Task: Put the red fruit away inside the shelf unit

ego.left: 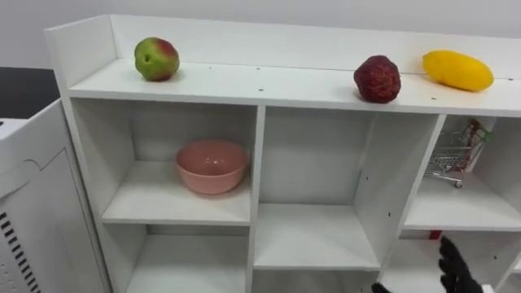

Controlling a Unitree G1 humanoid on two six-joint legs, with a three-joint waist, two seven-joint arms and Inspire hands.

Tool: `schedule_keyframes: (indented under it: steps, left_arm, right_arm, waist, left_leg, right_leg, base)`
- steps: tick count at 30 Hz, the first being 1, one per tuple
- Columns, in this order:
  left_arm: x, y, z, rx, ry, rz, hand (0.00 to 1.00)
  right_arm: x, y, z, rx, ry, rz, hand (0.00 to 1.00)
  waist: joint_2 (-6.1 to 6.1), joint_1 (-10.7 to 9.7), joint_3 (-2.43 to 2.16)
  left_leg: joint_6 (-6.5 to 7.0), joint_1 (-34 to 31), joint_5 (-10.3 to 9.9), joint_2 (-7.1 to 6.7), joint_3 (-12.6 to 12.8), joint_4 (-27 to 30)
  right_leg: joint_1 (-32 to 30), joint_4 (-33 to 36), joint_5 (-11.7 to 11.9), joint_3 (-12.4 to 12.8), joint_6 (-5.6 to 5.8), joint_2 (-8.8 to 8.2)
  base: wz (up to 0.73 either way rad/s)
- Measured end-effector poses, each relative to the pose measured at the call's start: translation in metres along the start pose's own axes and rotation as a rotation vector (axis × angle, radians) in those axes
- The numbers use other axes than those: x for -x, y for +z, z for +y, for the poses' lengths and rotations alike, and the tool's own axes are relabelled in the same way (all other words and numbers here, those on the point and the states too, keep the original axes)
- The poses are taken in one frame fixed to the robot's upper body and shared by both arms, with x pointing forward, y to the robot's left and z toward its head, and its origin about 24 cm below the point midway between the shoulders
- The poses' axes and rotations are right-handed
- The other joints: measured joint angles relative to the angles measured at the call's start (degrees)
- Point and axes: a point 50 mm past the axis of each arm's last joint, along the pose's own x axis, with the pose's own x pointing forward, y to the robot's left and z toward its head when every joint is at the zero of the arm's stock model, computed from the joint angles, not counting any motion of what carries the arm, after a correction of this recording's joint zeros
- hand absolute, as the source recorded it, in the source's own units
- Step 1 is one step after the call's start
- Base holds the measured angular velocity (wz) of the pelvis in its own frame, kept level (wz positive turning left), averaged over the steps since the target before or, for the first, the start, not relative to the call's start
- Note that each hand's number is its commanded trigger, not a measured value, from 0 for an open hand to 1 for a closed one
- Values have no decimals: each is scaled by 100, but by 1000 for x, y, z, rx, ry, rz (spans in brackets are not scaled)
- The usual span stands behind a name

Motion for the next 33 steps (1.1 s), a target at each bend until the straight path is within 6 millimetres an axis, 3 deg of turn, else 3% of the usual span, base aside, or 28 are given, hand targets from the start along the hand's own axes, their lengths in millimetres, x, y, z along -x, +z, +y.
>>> schedule_keyframes:
  steps: [4, 9, 13, 19, 23, 27, 33]
  left_arm:
    - [1, -3, 0, -1, -2, 7, 0]
    - [3, -8, -2, -30, -12, 16, 0]
    - [4, -8, -5, -54, -25, 15, 0]
    - [2, -4, -4, -65, -30, 7, 0]
    - [0, -1, -5, -95, -67, 10, 0]
    - [-2, 5, -3, -133, -64, -10, 0]
    - [-3, 6, -3, -143, -68, -7, 0]
  right_arm:
    - [-2, 20, -2, -20, -42, -100, 0]
    - [-6, 44, -5, -38, -117, -223, 0]
    - [-11, 52, -9, -31, -154, -261, 0]
    - [-20, 65, -9, -50, -191, -312, 0]
    - [-36, 93, 0, -109, -205, -410, 0]
    - [-48, 115, 5, -133, -192, -481, 0]
    - [-61, 129, 6, -152, -153, -509, 0]
  waist:
    - [52, -3, -43]
    - [118, -2, -21]
    - [118, 5, -12]
    - [54, 1, 8]
    - [-8, 8, -9]
    - [-97, 16, 21]
    - [-124, 104, 13]
  left_leg:
    - [0, 16, 0, 4, 11, 13]
    - [1, 2, 1, 13, 5, 51]
    - [1, -13, 1, 9, -19, 44]
    - [13, -71, 10, -16, -148, 63]
    - [15, -82, 13, -16, -152, 97]
    - [15, -77, 13, -11, -231, 108]
    - [14, -101, 14, -11, -308, 117]
  right_leg:
    - [12, 8, 1, 9, -2, 2]
    - [-7, 92, 6, -24, -11, 5]
    - [-6, 104, 8, -36, -14, 0]
    - [-39, 97, 8, -66, -16, -13]
    - [-62, 86, 8, -60, -16, -6]
    - [-5, 66, 9, -196, -16, -15]
    - [51, -2, 10, -288, -16, -23]
  base:
    - [-1]
    - [0]
    - [3]
    - [2]
    - [-1]
    - [13]
    - [8]
